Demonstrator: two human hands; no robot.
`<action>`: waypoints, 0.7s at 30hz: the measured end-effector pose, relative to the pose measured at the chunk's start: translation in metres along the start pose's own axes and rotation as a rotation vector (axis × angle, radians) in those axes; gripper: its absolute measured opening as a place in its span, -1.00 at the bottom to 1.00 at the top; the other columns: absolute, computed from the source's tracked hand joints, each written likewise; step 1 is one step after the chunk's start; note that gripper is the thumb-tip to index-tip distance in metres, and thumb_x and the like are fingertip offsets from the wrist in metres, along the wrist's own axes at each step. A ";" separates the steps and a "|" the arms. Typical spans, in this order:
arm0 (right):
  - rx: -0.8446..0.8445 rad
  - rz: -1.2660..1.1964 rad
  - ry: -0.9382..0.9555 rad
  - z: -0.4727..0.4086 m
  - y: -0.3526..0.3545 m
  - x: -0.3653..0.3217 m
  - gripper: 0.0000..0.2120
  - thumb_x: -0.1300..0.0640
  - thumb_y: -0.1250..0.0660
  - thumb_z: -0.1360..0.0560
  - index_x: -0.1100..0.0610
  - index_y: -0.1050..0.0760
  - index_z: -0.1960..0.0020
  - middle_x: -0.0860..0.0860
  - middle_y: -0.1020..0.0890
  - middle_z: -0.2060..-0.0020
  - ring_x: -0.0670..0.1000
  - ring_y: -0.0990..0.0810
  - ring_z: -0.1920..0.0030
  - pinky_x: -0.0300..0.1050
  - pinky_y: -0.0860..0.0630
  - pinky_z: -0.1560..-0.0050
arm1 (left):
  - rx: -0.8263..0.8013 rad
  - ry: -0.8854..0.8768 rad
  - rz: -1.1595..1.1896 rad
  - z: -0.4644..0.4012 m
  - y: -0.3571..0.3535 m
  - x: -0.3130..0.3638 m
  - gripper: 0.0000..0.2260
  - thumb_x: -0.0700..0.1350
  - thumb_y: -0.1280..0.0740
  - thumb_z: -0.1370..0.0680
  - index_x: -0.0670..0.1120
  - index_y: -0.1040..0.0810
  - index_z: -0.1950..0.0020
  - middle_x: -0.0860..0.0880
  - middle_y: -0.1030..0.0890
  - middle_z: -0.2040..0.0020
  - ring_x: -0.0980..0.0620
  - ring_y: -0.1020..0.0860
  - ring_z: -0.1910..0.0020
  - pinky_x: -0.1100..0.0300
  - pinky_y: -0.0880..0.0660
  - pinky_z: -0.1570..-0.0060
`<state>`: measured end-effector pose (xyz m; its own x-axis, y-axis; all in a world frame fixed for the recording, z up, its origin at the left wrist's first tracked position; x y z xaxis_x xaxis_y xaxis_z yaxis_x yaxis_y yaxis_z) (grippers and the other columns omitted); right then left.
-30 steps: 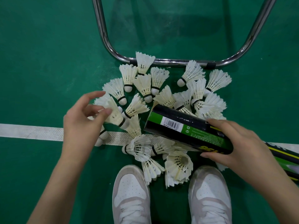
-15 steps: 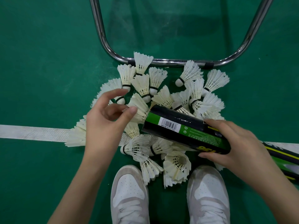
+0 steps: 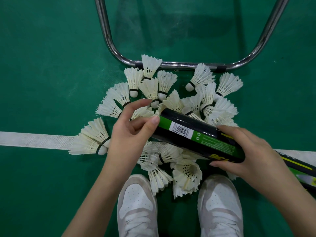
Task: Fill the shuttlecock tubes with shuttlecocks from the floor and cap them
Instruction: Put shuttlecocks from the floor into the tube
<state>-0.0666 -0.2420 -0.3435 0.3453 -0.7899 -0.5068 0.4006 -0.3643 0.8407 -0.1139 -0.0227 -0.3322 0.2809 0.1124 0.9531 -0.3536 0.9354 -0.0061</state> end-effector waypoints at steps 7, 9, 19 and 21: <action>0.004 -0.017 0.010 -0.001 0.002 -0.001 -0.30 -0.34 -0.25 -0.17 -0.14 -0.30 -0.27 -0.17 -0.50 -0.08 0.05 -0.53 -0.05 0.07 -0.48 -0.04 | -0.053 0.004 -0.064 -0.001 -0.005 -0.008 -0.54 0.00 -0.58 -0.29 0.25 -0.52 -0.11 0.08 -0.48 0.32 0.08 -0.51 0.21 0.17 -0.49 -0.02; -0.005 -0.032 0.008 -0.002 0.000 -0.001 -0.30 -0.34 -0.25 -0.17 -0.14 -0.30 -0.27 -0.15 -0.52 -0.10 0.05 -0.53 -0.07 0.09 -0.48 -0.06 | -0.074 0.000 -0.090 -0.001 -0.008 -0.008 -0.49 -0.02 -0.60 -0.27 0.25 -0.50 -0.13 0.06 -0.54 0.30 0.05 -0.54 0.18 0.06 -0.50 -0.08; 0.006 -0.020 0.033 0.000 0.001 -0.005 -0.33 -0.34 -0.23 -0.18 -0.14 -0.29 -0.24 -0.12 -0.54 -0.08 0.08 -0.55 -0.05 0.10 -0.49 -0.05 | -0.156 0.016 -0.055 0.002 -0.020 -0.009 -0.53 -0.22 -0.42 -0.38 0.08 -0.43 -0.23 -0.04 -0.70 0.15 0.08 -0.65 0.15 0.24 -0.55 0.05; 0.009 -0.019 0.042 0.000 0.000 -0.007 -0.33 -0.33 -0.24 -0.19 -0.13 -0.30 -0.24 -0.10 -0.55 -0.09 0.09 -0.55 -0.05 0.12 -0.49 -0.06 | -0.204 0.010 -0.049 0.004 -0.025 -0.008 -0.55 -0.33 -0.35 -0.46 -0.02 -0.39 -0.29 0.07 -0.68 0.21 0.18 -0.61 0.27 0.38 -0.49 0.16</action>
<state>-0.0692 -0.2367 -0.3399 0.3732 -0.7615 -0.5300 0.4002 -0.3832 0.8325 -0.1114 -0.0481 -0.3388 0.3023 0.0678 0.9508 -0.1518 0.9882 -0.0222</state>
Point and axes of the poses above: each hand's wrist, its own z-axis away from the middle knuckle, its own y-axis out of the back of the hand, x = y × z, the point moved 10 cm from there along -z, towards the middle knuckle
